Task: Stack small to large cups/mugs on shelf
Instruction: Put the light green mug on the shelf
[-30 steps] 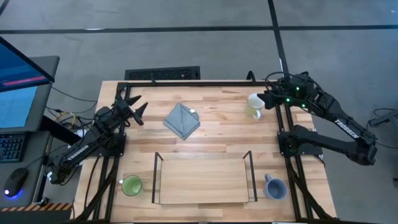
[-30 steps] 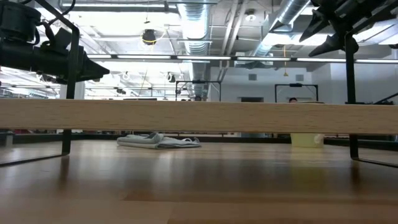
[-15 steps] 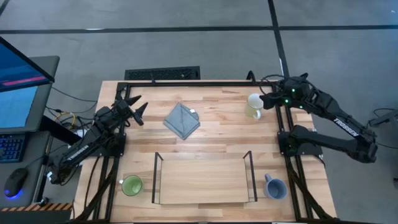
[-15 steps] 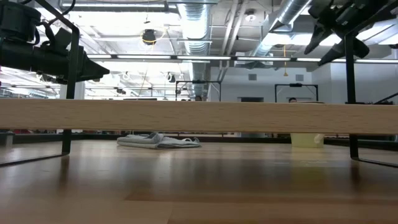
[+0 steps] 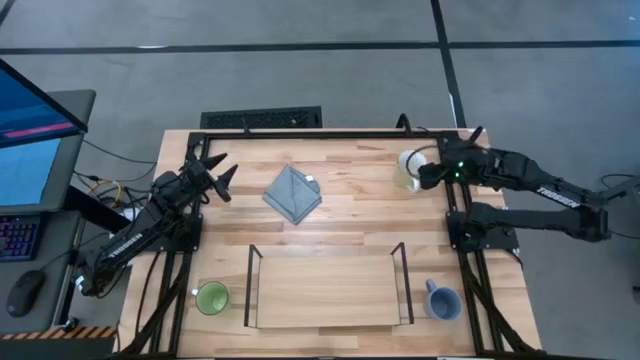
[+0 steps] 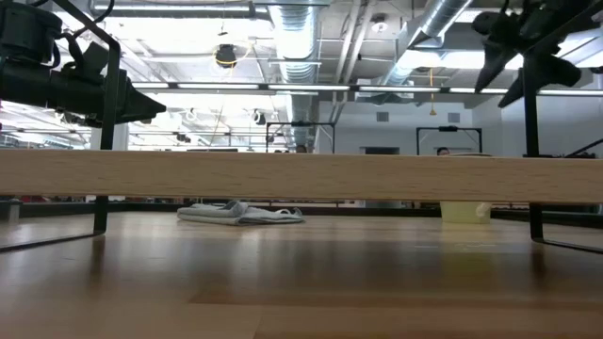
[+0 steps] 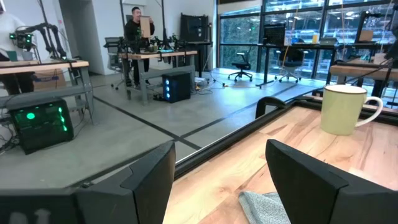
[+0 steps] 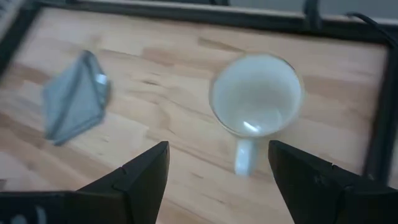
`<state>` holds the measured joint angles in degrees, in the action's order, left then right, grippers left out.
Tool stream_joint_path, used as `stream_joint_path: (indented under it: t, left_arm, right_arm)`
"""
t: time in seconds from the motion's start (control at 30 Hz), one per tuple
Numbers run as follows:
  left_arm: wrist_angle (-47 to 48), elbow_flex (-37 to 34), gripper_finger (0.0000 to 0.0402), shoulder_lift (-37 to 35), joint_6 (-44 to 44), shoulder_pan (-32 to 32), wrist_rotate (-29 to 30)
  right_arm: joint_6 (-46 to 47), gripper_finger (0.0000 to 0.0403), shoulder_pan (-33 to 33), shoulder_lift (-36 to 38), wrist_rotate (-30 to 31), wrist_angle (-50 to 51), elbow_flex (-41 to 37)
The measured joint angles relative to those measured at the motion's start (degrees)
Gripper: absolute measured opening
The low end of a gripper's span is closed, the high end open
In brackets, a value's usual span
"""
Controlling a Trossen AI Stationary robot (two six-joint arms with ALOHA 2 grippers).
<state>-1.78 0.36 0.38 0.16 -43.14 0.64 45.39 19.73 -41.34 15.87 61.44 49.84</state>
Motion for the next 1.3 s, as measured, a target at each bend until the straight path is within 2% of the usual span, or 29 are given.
stream_joint_path:
  t: [0.27, 0.47, 0.73, 1.07, 1.3]
  left_arm:
    - [-0.07, 0.0, 0.0243, 0.0, 0.0, -0.02, 0.0]
    - [-0.06, -0.01, 0.0243, -0.02, -1.54, 0.0, -0.02]
    - [-0.05, -0.01, 0.0243, -0.02, -7.85, -0.01, -0.19]
    - [-0.05, 0.0, 0.0243, -0.02, -8.18, -0.02, -0.22]
    - [-0.03, 0.0, 0.0243, -0.02, -8.17, -0.02, -0.24]
  right_arm:
    - [12.43, 0.0297, -10.95, -8.47, 8.3, 1.35, 0.02]
    - [19.24, 0.0297, -15.02, -15.75, 9.79, 4.6, 0.01]
    - [20.76, 0.0297, -16.21, -21.51, 10.69, 7.15, 0.02]
    - [21.24, 0.0297, -16.17, -25.49, 12.8, 5.43, 0.02]
    - [22.52, 0.0297, -15.87, -25.03, 12.9, 5.65, 0.02]
